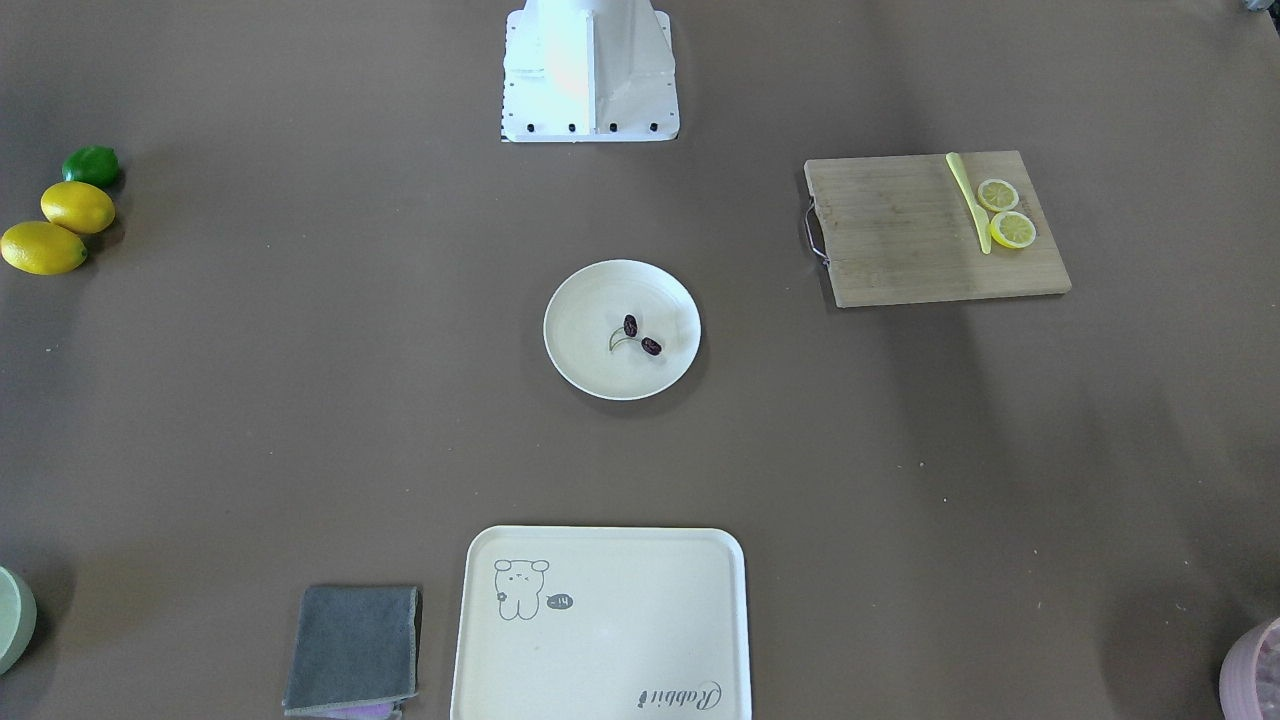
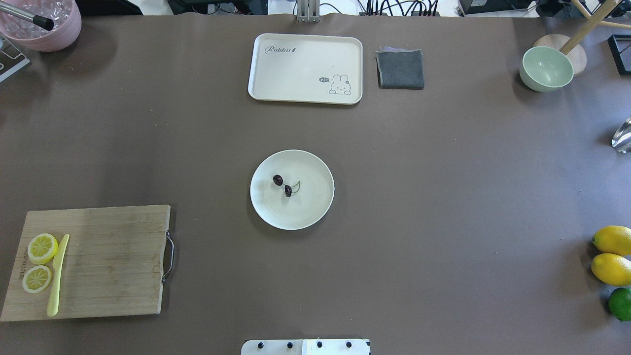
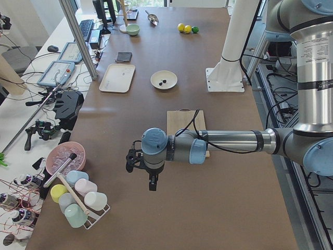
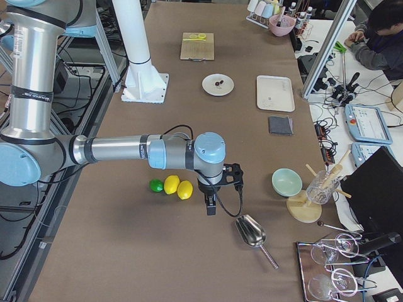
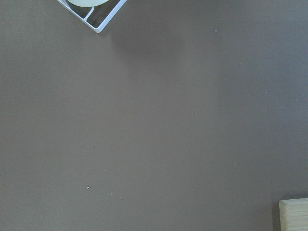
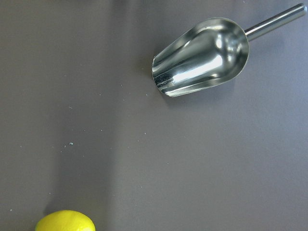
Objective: Place red cherry on plate
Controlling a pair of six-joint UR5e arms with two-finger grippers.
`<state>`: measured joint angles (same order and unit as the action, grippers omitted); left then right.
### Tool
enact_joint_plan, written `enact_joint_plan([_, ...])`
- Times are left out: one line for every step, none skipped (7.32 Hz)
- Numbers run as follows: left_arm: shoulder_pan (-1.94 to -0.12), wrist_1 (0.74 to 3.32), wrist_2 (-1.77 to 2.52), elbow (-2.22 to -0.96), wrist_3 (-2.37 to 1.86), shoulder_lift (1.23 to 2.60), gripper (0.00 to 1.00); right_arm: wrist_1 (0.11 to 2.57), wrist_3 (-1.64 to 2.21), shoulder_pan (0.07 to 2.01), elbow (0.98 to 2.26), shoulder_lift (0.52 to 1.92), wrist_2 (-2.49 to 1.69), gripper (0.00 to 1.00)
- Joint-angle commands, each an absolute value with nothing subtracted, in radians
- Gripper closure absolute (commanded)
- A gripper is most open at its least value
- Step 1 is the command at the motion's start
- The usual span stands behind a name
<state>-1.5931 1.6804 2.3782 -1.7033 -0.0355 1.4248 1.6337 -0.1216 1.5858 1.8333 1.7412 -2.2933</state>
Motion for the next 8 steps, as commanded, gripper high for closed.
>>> enact_joint_plan([-1.598,1.680,2.375,-1.712,-0.035,1.424,0.02,1.634,-0.120,1.586,1.833,1.743,-2.293,0.00])
enact_joint_plan([-1.601,1.680,2.376,-1.712,-0.035,1.424,0.02,1.634,-0.120,1.586,1.832,1.743,-2.292,0.00])
enact_joint_plan([-1.603,1.680,2.376,-1.712,-0.035,1.424,0.02,1.634,-0.120,1.586,1.824,1.743,-2.290,0.00])
enact_joint_plan([-1.603,1.680,2.376,-1.712,-0.035,1.424,0.02,1.634,-0.118,1.585,1.810,1.741,-2.295,0.00])
enact_joint_plan([-1.603,1.680,2.376,-1.713,-0.035,1.424,0.02,1.634,-0.120,1.585,1.798,1.740,-2.296,0.00])
enact_joint_plan([-1.603,1.680,2.376,-1.713,-0.035,1.424,0.02,1.634,-0.118,1.585,1.796,1.735,-2.296,0.00])
enact_joint_plan([-1.603,1.680,2.376,-1.713,-0.035,1.424,0.02,1.634,-0.118,1.585,1.796,1.736,-2.296,0.00])
enact_joint_plan([-1.603,1.680,2.376,-1.713,-0.035,1.424,0.02,1.634,-0.118,1.585,1.796,1.736,-2.298,0.00])
